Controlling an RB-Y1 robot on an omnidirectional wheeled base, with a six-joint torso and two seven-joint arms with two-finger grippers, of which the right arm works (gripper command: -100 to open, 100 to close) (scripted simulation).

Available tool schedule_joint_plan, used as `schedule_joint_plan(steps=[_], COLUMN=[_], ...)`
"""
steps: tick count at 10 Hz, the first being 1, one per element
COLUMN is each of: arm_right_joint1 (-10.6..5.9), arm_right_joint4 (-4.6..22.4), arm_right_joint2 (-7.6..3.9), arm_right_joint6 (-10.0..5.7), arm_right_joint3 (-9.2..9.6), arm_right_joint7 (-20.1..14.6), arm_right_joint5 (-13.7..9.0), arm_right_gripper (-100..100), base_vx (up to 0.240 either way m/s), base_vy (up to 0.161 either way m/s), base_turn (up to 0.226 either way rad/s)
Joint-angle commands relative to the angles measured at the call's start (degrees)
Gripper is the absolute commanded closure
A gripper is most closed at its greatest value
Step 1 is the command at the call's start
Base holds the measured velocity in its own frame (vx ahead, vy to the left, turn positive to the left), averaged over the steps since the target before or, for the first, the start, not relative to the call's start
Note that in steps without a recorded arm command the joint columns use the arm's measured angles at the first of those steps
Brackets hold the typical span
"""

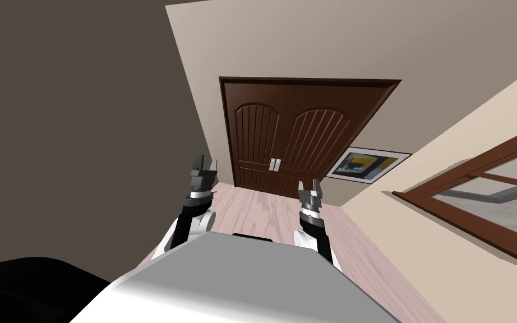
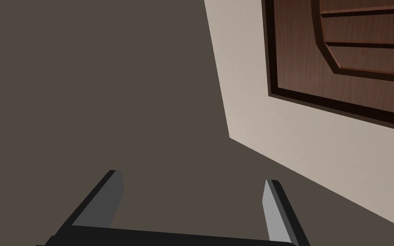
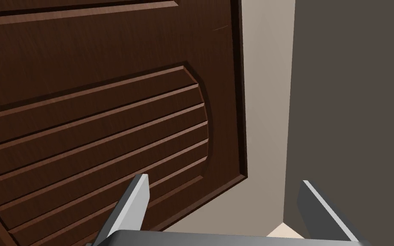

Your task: Pull the door open

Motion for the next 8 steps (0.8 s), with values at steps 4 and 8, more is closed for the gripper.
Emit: schedule_joint_plan(steps=[4,8], arm_right_joint1=[-1.32,-2.39], arm_right_joint4=[5.3,9.3], arm_right_joint2=[-1.91,-2.81], arm_right_joint6=[1.83,2.97], arm_right_joint3=[-1.86,-2.95], arm_right_joint7=[-2.3,-3.7], arm_right_joint5=[2.5,4.4], arm_right_gripper=[-100,-100], base_vx=[0.186,0.139], base_vy=[0.008,-0.010], base_turn=[0.019,0.019])
